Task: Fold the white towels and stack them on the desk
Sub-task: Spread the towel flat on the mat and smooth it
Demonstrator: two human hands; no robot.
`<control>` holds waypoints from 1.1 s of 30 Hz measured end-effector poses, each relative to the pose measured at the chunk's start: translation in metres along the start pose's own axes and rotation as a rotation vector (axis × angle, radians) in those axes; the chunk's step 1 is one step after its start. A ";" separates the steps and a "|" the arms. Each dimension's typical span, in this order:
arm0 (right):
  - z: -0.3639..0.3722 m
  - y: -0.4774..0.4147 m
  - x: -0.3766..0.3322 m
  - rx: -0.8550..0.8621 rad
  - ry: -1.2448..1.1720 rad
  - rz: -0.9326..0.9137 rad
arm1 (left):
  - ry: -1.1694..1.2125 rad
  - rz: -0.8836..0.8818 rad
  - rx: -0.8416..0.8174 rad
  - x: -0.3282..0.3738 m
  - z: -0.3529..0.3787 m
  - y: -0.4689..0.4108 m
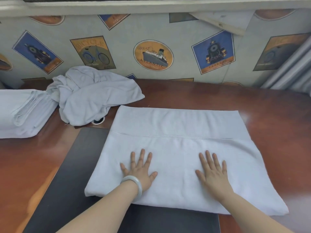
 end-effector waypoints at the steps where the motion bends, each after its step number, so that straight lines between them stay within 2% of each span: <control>1: 0.002 0.012 0.000 0.000 -0.012 -0.005 | 0.002 -0.002 -0.001 0.000 0.008 0.013; 7: 0.029 0.108 0.011 -0.012 -0.043 -0.066 | 0.031 0.049 -0.037 -0.003 0.060 0.100; 10: 0.021 0.133 0.013 0.040 -0.021 -0.095 | 0.022 0.090 -0.021 -0.014 0.058 0.114; 16: -0.026 0.071 -0.013 0.163 -0.140 -0.108 | 0.049 0.009 0.202 -0.061 -0.015 0.066; 22: -0.028 0.011 -0.034 0.023 -0.066 -0.115 | 0.012 -0.129 0.101 -0.120 -0.033 0.022; 25: -0.030 -0.003 -0.033 -0.052 -0.016 -0.063 | -0.002 -0.148 0.123 -0.142 -0.042 0.010; 30: -0.033 -0.009 -0.032 -0.202 -0.090 -0.025 | 0.322 -0.174 0.035 -0.177 -0.039 -0.007; 33: -0.039 -0.003 -0.031 -0.218 -0.226 0.033 | 0.547 -0.164 0.003 -0.190 -0.034 -0.014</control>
Point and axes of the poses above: each hand's wrist, its own y-axis away from the middle knuckle, its own z-axis out of the palm, x = y × z, the point moved 6 cm from there along -y, towards the middle knuckle, and after that the axes turned 3 degrees about -y, right-handed, at the moved point
